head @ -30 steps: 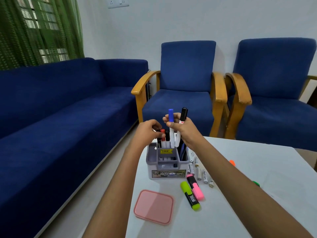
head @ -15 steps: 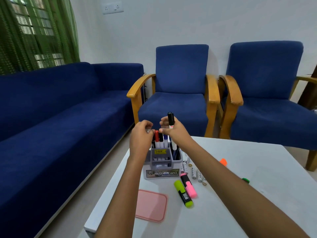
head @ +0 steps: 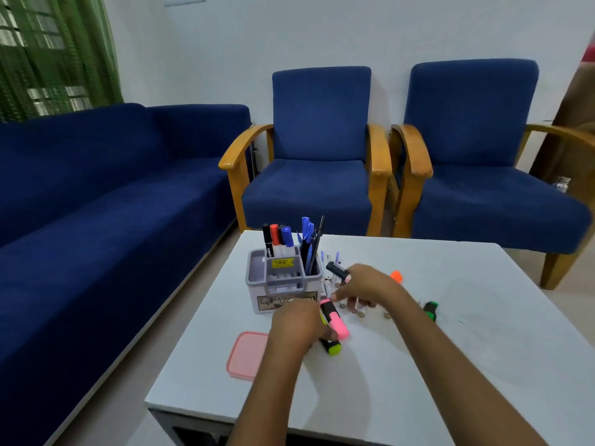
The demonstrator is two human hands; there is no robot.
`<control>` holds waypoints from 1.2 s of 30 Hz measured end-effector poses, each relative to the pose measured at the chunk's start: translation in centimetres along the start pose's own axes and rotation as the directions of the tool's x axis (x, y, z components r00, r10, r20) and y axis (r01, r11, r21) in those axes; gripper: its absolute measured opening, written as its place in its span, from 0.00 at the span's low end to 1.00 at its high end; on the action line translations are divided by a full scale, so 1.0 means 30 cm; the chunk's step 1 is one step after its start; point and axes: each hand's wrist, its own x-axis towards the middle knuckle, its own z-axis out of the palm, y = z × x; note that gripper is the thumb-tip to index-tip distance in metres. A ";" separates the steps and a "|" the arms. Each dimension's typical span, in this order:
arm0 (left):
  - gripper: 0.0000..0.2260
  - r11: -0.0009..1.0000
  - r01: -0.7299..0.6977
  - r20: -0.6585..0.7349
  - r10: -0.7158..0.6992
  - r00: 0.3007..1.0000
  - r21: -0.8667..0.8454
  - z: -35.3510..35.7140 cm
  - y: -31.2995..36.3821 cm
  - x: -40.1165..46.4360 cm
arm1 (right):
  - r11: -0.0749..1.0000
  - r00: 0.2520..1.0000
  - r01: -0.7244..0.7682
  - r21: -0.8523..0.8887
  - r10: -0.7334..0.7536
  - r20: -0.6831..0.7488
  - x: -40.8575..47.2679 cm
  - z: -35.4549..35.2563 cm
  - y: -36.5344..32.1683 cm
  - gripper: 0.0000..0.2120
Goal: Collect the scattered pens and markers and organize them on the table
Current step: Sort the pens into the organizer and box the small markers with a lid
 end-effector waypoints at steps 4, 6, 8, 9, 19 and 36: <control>0.19 0.983 0.136 -0.145 -0.154 0.977 -0.124 0.083 0.019 0.028 | 0.984 0.996 -0.010 -0.177 -0.006 -0.086 0.016 0.121 0.012 0.16; 0.18 0.969 0.154 -0.160 -0.186 0.969 -0.194 0.096 0.022 0.039 | 0.975 0.990 -0.011 -0.222 -0.020 -0.139 0.012 0.141 0.013 0.17; 0.18 0.973 0.149 -0.194 -0.183 0.964 -0.177 0.099 0.022 0.043 | 0.955 0.988 -0.004 -0.297 -0.041 -0.148 -0.006 0.143 0.014 0.14; 0.18 0.974 0.152 -0.211 -0.186 0.959 -0.167 0.097 0.022 0.038 | 0.937 0.990 -0.005 -0.350 -0.045 -0.134 -0.016 0.141 0.013 0.15; 0.06 0.604 -0.025 -0.054 -0.030 0.998 -0.797 0.030 -0.050 0.024 | 0.998 0.996 0.042 0.038 -0.045 0.078 -0.089 0.006 0.068 0.15; 0.11 -0.034 0.025 0.017 0.211 0.977 -0.999 0.005 -0.087 -0.028 | 0.908 0.959 0.278 0.314 -0.244 -0.144 -0.106 -0.025 -0.048 0.12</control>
